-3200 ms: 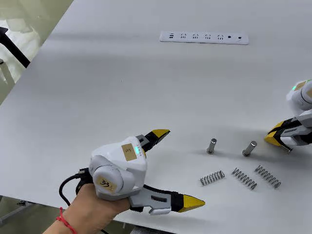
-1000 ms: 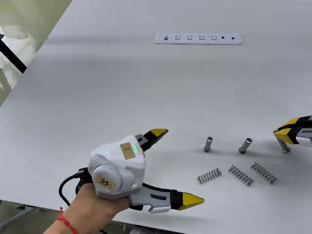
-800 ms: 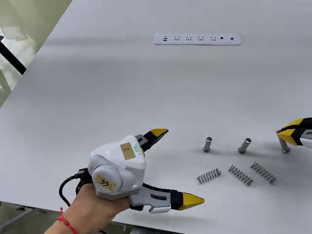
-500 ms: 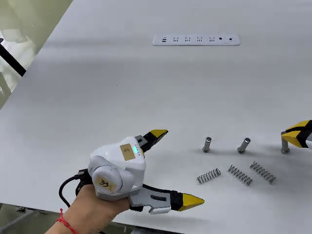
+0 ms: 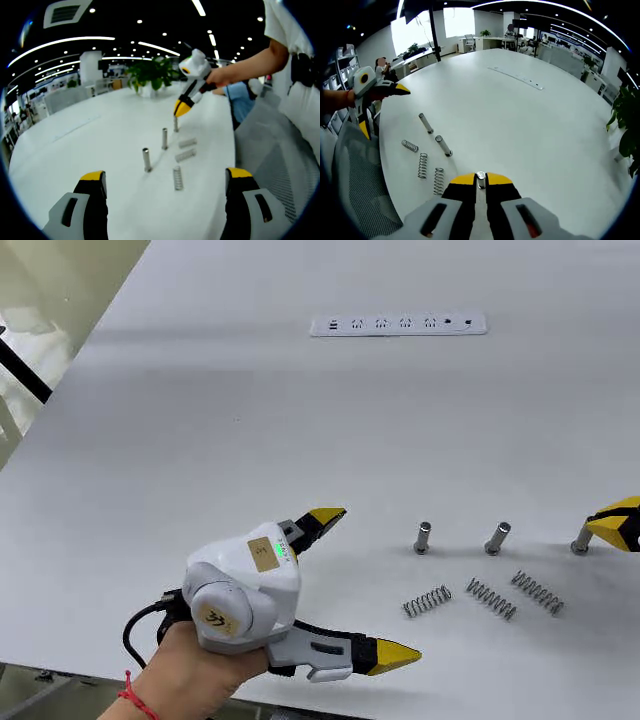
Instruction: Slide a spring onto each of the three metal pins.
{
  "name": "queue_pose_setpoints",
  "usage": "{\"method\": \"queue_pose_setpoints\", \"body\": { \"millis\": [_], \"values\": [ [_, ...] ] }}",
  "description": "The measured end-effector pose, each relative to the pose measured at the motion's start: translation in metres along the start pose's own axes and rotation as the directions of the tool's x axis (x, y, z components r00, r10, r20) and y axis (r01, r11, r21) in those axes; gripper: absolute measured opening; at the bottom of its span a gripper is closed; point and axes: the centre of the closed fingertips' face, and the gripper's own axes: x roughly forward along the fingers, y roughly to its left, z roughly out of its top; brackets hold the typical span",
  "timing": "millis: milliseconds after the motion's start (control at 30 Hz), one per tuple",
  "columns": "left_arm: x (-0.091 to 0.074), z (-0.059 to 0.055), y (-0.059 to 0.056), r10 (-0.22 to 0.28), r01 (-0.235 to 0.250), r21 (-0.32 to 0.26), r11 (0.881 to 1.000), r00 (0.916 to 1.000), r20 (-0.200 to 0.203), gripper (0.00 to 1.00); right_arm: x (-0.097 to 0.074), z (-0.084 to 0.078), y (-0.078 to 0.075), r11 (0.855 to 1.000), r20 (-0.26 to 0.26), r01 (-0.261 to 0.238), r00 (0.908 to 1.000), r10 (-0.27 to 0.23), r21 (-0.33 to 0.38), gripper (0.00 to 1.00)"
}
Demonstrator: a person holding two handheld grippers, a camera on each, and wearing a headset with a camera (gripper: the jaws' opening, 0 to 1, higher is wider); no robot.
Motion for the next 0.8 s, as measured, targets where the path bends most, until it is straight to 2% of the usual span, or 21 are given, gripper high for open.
{"method": "queue_pose_setpoints", "body": {
  "millis": [800],
  "values": [
    [0.0020,0.0009,-0.0013,-0.005,0.005,-0.002,1.000,1.0000,0.003,1.00,-0.0034,-0.0041,0.0041,1.000,-0.018,-0.008,0.9998,0.007,-0.019,0.08]
  ]
}}
